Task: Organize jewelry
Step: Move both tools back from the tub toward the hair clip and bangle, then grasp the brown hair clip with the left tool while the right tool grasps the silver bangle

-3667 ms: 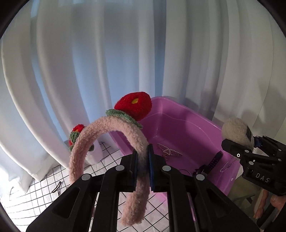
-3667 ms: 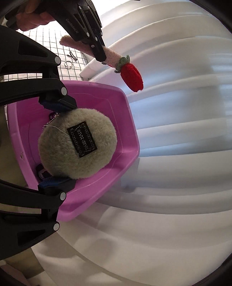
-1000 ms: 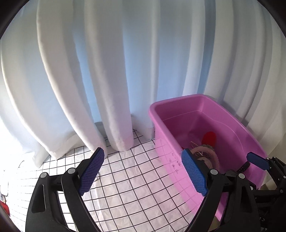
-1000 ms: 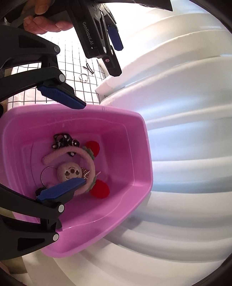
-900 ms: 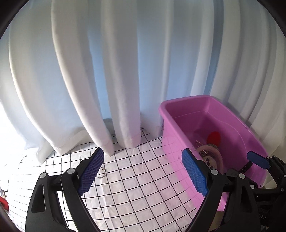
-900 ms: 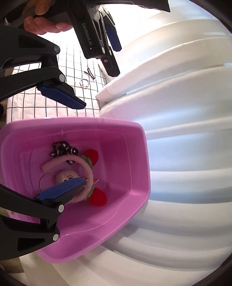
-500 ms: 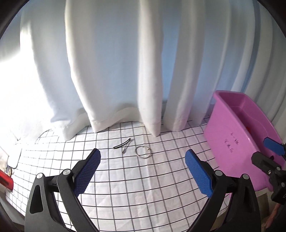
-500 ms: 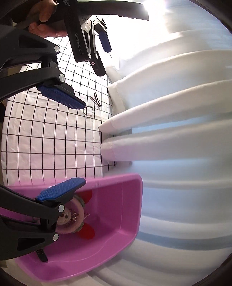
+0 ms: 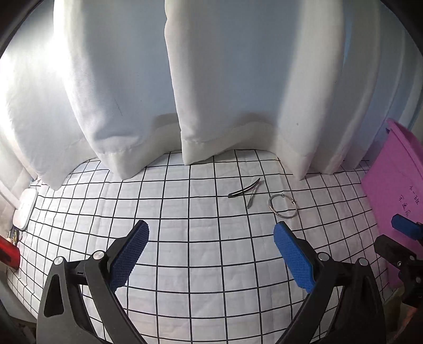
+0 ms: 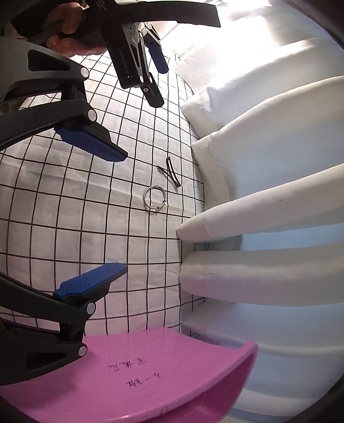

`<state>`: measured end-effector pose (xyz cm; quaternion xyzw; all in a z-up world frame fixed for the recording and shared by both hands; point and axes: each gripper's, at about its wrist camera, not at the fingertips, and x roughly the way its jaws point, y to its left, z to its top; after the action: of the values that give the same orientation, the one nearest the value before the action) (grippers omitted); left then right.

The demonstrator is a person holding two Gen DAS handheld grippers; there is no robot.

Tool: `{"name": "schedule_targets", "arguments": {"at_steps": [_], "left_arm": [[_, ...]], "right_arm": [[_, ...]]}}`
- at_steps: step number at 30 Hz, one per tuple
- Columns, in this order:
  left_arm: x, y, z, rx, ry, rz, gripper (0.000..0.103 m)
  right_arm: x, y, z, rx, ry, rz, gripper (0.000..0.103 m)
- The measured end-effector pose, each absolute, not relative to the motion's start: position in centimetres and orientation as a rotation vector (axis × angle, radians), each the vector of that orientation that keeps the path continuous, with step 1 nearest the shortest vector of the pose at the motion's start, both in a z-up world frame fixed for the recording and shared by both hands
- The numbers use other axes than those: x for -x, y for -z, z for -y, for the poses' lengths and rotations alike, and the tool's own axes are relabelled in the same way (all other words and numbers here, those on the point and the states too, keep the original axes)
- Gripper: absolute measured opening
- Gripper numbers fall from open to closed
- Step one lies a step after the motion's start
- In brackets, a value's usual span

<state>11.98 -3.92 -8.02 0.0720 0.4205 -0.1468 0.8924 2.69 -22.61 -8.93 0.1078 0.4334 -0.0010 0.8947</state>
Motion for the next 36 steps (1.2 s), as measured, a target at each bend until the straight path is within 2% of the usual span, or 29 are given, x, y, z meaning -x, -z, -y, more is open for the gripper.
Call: {"name": "schedule_targets", "arguments": {"at_steps": [10,36], "left_arm": [[-16.6,14.2,5.7,-0.248,0.387,-0.869,0.094],[-20.9,17.8,7.9,-0.312,0.575,-0.826,0.094]], "right_arm": [[-9.4,16.4,21.1,-0.222,0.037,-0.97,0.075],[-14.5,19.6,19.3,-0.124,0.05,-0.955,0.075]]}}
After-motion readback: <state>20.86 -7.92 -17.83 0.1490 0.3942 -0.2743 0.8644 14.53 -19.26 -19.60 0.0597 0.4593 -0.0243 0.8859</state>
